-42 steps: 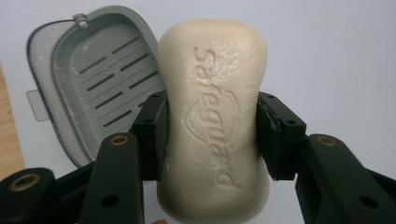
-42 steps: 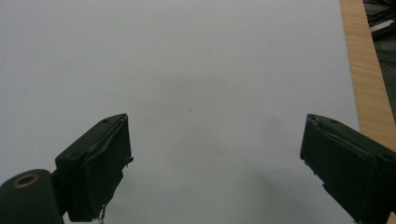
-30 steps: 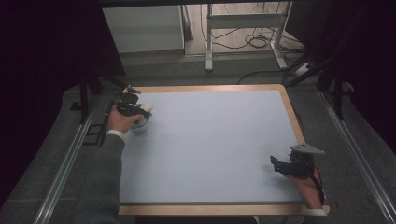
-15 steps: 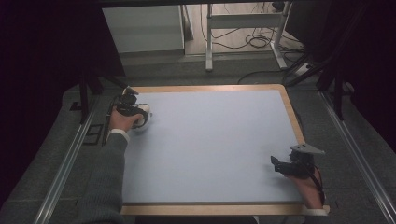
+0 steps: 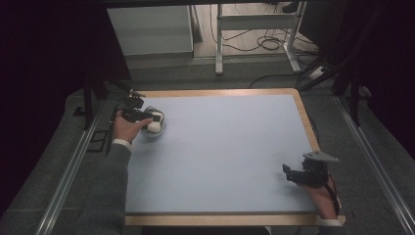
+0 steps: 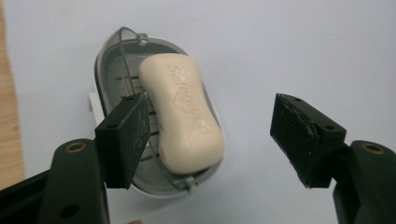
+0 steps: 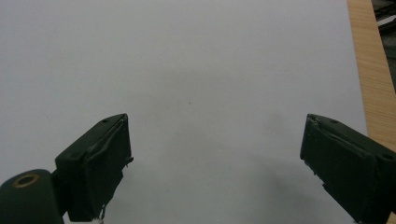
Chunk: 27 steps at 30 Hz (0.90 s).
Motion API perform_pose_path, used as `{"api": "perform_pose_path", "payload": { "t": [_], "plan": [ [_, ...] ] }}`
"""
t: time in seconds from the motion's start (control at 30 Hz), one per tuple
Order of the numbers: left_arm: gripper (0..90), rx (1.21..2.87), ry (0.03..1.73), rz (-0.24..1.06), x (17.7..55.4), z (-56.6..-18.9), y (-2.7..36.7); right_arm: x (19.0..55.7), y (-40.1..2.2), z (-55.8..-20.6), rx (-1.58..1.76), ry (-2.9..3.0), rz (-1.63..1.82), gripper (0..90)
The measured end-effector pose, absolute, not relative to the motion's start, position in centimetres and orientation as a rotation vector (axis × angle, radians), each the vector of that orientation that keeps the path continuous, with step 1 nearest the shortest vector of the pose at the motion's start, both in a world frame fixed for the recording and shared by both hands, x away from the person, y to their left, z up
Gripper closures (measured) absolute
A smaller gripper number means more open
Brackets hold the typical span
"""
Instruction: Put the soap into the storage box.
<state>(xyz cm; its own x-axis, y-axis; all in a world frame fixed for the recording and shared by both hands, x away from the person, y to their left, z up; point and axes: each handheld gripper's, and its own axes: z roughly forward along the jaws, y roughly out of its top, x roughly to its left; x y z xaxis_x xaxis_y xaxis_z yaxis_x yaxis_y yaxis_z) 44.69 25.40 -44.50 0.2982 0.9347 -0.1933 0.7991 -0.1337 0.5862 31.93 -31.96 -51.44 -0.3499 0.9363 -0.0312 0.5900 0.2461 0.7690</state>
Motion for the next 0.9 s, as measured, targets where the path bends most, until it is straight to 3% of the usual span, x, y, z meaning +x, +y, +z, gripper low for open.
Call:
{"api": "perform_pose_path", "payload": {
  "t": [0.6, 0.9],
  "plan": [
    [28.4, 2.035, 1.242, 0.266, 37.3, -45.0, 23.8, 31.8, -31.7, -51.1, 1.379, 2.029, 0.936, 8.6],
    [27.5, 2.086, 1.139, 0.238, 33.6, -47.7, 22.4, 31.7, -31.6, -51.1, 1.371, 2.029, 0.936, 8.6]
  ]
}}
